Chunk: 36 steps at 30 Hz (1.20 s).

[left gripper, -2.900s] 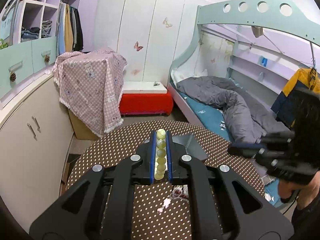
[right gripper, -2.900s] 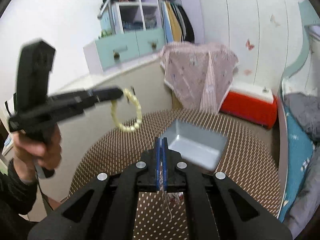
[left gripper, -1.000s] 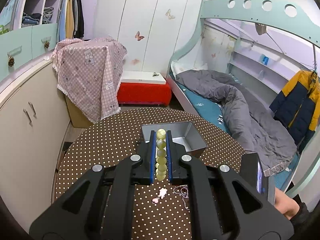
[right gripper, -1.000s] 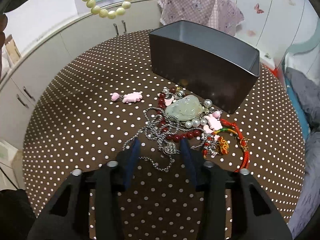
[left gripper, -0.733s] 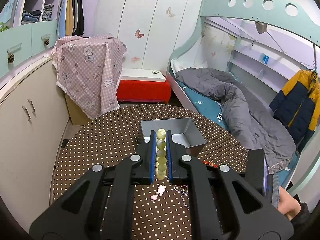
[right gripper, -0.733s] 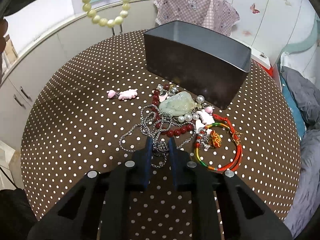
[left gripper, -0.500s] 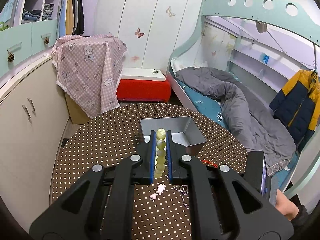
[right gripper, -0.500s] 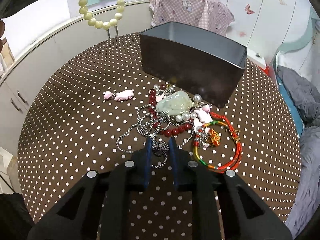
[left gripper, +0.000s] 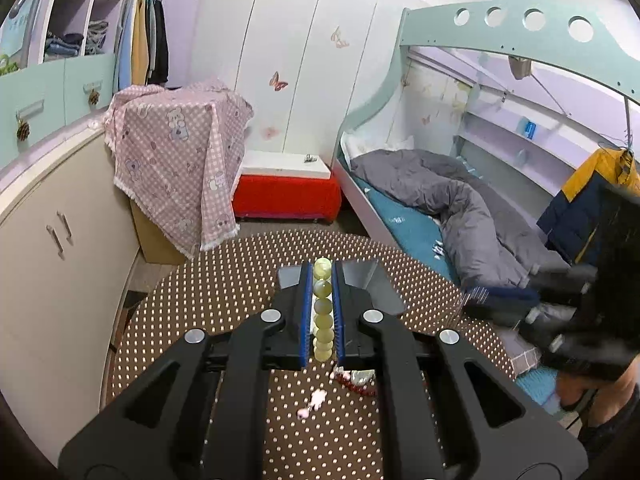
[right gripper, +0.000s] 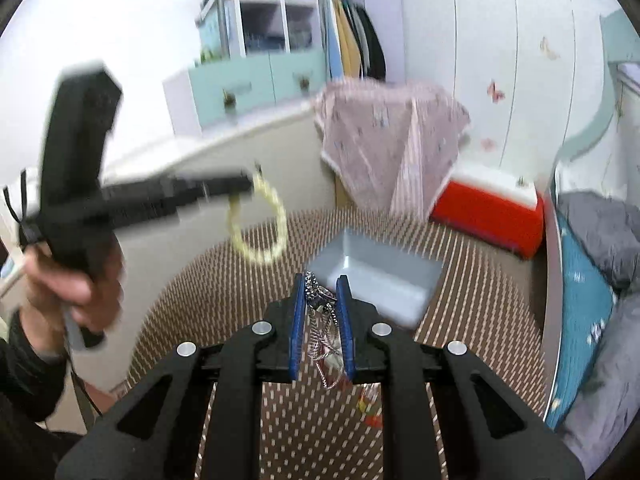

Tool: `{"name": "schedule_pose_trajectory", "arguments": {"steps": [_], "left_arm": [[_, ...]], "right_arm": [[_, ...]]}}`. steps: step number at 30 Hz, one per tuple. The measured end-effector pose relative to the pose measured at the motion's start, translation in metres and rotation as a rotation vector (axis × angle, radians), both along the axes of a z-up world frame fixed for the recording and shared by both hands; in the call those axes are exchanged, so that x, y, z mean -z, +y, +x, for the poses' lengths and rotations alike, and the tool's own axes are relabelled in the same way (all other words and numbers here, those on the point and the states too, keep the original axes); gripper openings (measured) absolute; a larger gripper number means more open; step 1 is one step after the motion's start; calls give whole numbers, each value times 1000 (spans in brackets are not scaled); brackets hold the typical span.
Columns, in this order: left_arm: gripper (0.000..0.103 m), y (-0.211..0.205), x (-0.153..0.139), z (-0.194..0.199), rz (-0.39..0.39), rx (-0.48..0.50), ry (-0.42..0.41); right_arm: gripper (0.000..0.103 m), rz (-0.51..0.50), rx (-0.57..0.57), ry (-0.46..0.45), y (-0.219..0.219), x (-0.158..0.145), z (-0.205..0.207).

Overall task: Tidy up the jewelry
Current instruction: 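Lower the bracelet and chain into the grey box and open both tools, then grasp the pink charm with the left tool while the right tool reaches for the red string bracelet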

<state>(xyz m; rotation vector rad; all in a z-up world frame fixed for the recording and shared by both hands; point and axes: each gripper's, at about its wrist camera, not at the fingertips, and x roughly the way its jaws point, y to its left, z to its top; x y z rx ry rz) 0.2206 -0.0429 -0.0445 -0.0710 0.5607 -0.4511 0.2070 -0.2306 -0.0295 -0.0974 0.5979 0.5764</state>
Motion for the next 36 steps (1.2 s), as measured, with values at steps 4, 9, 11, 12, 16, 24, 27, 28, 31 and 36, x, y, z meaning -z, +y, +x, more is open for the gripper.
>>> {"name": "schedule_pose_trajectory", "arguments": {"steps": [4,9,11,12,16,24,27,28,31,36], "left_arm": [[10,-7,-13,7,-10,13,-17],[10,-19,-10,37,-52,37,43],[10,-23,-3,52,-57,38,78],[10,-25,3,59,-53,37,94],[70,-34,28,83,-17,18,175],[88,-13,27,69,14,-90,103],[89,-5,19,53,27,-129,54],[90,-4,17,47,34,-143,40],[93,2,10,30,52,-187,-12],[95,6,5,2,120,-266,-94]], "right_arm": [[13,17,20,-62,-4,-33,15],[14,37,41,-22,-5,-28,49],[14,39,63,39,-6,-10,67],[14,36,74,75,-5,1,76],[30,59,137,172,-15,37,99],[91,139,262,168,-45,46,85],[95,169,310,137,-52,41,71],[95,183,321,124,-53,39,67],[95,226,364,104,-60,34,52],[95,231,384,76,-56,26,31]]}}
